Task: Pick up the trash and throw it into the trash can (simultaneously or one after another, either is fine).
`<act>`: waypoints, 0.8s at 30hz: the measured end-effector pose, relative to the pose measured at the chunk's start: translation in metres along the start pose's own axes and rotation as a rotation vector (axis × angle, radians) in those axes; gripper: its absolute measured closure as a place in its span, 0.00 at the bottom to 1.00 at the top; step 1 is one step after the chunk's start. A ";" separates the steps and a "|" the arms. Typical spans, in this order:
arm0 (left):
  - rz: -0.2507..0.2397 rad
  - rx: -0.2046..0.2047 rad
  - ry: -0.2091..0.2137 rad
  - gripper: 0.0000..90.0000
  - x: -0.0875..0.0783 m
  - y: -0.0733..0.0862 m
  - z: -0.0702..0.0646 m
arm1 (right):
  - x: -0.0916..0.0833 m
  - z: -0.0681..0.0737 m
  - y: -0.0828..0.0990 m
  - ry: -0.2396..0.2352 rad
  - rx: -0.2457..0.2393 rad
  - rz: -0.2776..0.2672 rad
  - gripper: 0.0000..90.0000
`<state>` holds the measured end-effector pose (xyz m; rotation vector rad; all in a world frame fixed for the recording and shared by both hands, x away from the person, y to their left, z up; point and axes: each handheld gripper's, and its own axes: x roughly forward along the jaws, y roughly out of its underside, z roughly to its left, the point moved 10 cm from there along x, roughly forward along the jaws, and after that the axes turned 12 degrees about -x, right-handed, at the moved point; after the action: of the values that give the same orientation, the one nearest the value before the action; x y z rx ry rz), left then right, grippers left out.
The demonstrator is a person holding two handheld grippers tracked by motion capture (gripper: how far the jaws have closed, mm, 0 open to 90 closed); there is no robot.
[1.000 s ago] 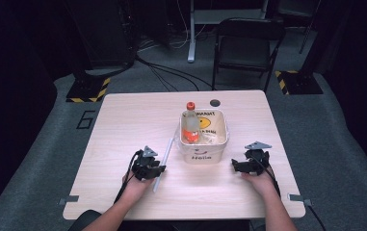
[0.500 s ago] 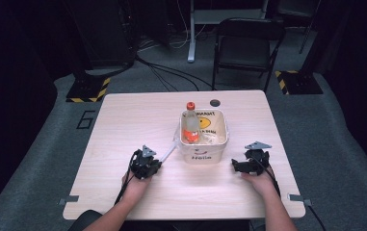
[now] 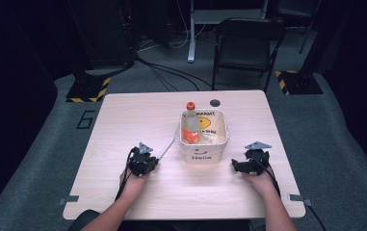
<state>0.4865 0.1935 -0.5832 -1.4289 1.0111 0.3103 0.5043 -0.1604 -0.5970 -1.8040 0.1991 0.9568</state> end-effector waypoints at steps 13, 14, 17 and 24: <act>-0.018 -0.023 0.038 0.88 -0.011 -0.008 -0.001 | 0.000 0.000 0.000 0.000 0.000 0.000 0.05; -0.018 -0.023 0.038 0.88 -0.011 -0.008 -0.001 | 0.000 0.000 0.000 0.000 0.000 0.000 0.05; -0.020 -0.022 0.036 0.88 -0.019 -0.013 0.002 | 0.000 0.000 0.000 0.000 -0.001 -0.001 0.05; -0.038 -0.032 0.046 0.88 -0.031 -0.021 0.009 | 0.000 0.000 0.000 0.000 -0.001 -0.001 0.05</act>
<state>0.4875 0.2094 -0.5478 -1.4886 1.0190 0.2683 0.5044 -0.1603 -0.5970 -1.8045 0.1980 0.9570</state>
